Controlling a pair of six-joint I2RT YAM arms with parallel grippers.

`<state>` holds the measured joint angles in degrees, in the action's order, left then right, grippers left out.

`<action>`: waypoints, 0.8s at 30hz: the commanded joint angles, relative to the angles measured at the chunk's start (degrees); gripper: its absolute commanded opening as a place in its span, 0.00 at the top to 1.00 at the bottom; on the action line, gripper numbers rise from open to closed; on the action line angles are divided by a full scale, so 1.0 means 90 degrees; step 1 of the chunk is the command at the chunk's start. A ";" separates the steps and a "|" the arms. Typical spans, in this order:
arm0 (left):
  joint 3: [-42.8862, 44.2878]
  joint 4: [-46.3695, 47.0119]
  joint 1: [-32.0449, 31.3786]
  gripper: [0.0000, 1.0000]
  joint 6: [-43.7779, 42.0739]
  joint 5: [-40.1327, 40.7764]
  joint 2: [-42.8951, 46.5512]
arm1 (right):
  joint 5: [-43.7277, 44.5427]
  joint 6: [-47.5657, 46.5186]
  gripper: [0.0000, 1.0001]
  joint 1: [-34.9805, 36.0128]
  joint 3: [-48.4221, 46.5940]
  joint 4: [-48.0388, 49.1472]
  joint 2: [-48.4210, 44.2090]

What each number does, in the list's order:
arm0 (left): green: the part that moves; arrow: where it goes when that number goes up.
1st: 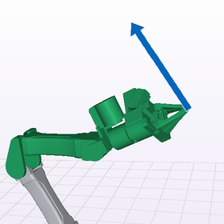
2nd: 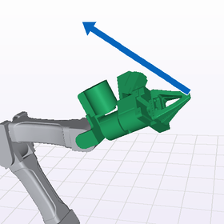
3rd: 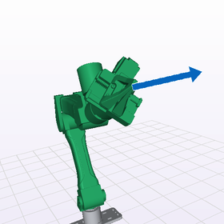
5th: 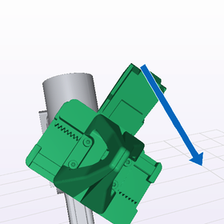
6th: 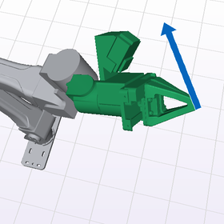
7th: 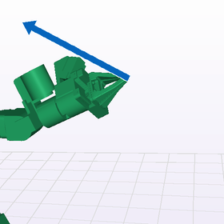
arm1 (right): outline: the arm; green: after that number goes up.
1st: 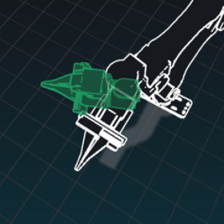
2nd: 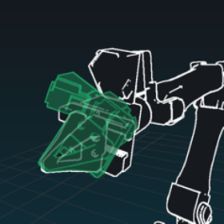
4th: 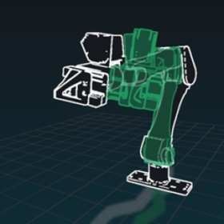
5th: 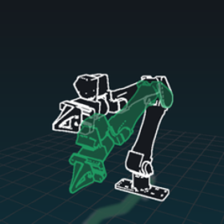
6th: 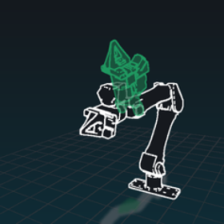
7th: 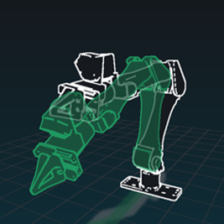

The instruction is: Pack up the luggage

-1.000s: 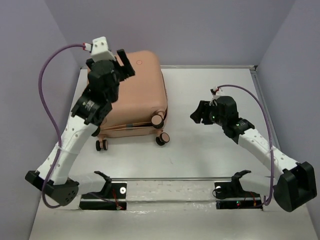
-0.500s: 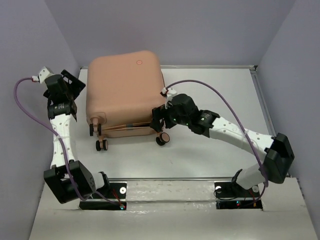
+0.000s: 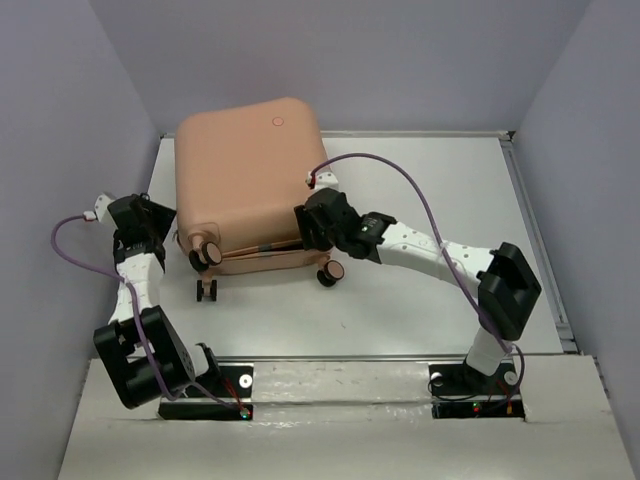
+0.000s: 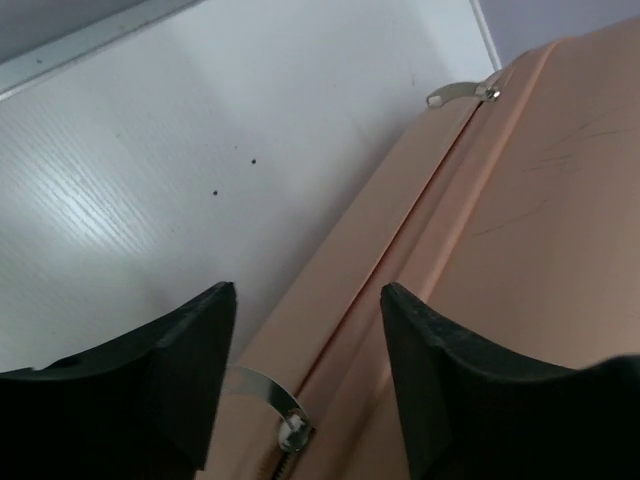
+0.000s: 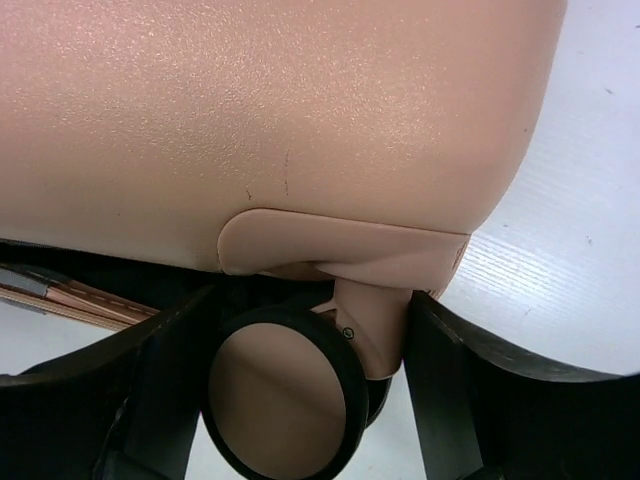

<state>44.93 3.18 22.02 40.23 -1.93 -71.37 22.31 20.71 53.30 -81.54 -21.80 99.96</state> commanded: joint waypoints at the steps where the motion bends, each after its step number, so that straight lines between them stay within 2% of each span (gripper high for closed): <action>1: -0.0790 0.0447 -0.0093 0.35 0.0208 -0.0819 0.0312 | 0.1213 -0.0533 0.88 -0.0199 0.0435 -0.0214 -0.0441; 3: -0.1036 0.0516 -0.0113 0.37 0.0111 -0.0869 0.0712 | 0.1019 -0.0543 0.93 -0.0636 0.0757 -0.0166 -0.1056; 5: -0.1241 0.0477 -0.0161 0.39 0.0033 -0.1025 0.1208 | 0.0794 -0.0592 0.93 -0.1086 0.1333 -0.0068 -0.1776; 9: -0.1126 0.0126 -0.0366 0.40 -0.0104 -0.1162 0.2147 | 0.0053 -0.0602 0.93 -0.2821 0.2135 0.0010 -0.2842; 12: -0.0833 -0.0226 -0.0649 0.40 -0.0221 -0.1084 0.2724 | -0.0260 -0.0495 0.92 -0.3206 0.2273 0.0079 -0.3138; 16: 0.0132 -0.0743 -0.1108 0.35 -0.0592 -0.0550 0.2969 | -0.0485 -0.0368 0.77 -0.3763 0.2078 0.0059 -0.3021; 17: 0.0280 -0.0792 -0.1186 0.32 -0.0728 -0.0411 0.2979 | -0.0602 -0.0338 0.70 -0.3851 0.2039 0.0040 -0.3060; 18: 0.0581 -0.0783 -0.1293 0.29 -0.0768 -0.0294 0.2931 | -0.0961 -0.0261 0.57 -0.3852 0.1971 0.0049 -0.3118; 20: 0.0895 -0.0628 -0.1304 0.23 -0.0798 -0.0185 0.2504 | -0.1703 -0.0163 0.45 -0.3852 0.1911 0.0185 -0.3342; 21: 0.1283 -0.0569 -0.1304 0.21 -0.0779 -0.0292 0.2240 | -0.2529 -0.0046 0.35 -0.3765 0.1979 0.0312 -0.3450; 23: 0.1773 -0.0442 -0.1304 0.17 -0.0730 -0.0410 0.1342 | -0.3101 0.0013 0.28 -0.3434 0.2096 0.0664 -0.3655; 24: 0.2298 -0.0422 -0.1304 0.16 -0.0749 -0.0391 0.1000 | -0.3161 -0.0006 0.24 -0.2813 0.2116 0.0694 -0.3685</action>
<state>56.07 -2.55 10.35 35.16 -5.76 -52.29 7.66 19.35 19.62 -61.91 -21.15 71.09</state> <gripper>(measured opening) 0.820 0.711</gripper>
